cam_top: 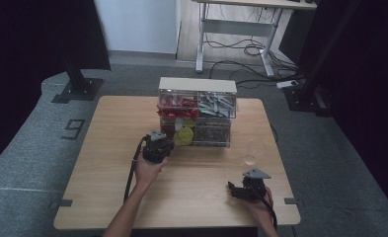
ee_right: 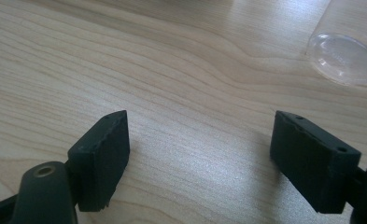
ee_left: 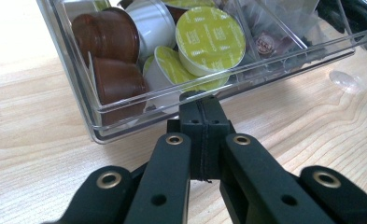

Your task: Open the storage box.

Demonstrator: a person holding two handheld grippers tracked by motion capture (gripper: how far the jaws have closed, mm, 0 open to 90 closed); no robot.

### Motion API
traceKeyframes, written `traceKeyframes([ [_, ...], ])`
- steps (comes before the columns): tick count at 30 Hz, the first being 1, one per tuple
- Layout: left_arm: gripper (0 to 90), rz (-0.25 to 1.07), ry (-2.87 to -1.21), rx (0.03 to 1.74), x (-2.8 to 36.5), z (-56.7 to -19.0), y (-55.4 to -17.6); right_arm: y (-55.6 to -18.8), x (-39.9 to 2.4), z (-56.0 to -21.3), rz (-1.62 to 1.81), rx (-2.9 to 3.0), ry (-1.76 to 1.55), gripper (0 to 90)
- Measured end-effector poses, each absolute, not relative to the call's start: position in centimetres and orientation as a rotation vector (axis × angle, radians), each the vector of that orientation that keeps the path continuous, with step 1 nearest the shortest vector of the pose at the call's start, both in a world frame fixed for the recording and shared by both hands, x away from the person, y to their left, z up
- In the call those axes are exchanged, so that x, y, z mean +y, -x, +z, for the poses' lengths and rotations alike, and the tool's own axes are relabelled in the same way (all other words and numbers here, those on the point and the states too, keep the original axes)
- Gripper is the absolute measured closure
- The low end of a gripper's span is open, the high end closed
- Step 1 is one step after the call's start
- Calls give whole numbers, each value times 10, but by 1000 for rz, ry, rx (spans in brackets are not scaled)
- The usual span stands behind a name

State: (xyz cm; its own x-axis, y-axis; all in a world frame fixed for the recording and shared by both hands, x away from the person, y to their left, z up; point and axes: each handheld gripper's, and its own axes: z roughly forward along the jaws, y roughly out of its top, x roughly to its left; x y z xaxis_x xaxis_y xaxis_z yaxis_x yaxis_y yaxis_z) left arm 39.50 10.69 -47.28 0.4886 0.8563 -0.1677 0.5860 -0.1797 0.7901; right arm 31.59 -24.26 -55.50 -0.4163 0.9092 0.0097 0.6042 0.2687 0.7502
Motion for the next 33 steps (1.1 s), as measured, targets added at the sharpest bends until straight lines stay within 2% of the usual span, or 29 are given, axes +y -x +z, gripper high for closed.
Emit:
traceKeyframes([
  [33, 900, 396, -1850, 1190, 111, -449, -401, -316, -243, -555, 963, 2117, -1367, 205],
])
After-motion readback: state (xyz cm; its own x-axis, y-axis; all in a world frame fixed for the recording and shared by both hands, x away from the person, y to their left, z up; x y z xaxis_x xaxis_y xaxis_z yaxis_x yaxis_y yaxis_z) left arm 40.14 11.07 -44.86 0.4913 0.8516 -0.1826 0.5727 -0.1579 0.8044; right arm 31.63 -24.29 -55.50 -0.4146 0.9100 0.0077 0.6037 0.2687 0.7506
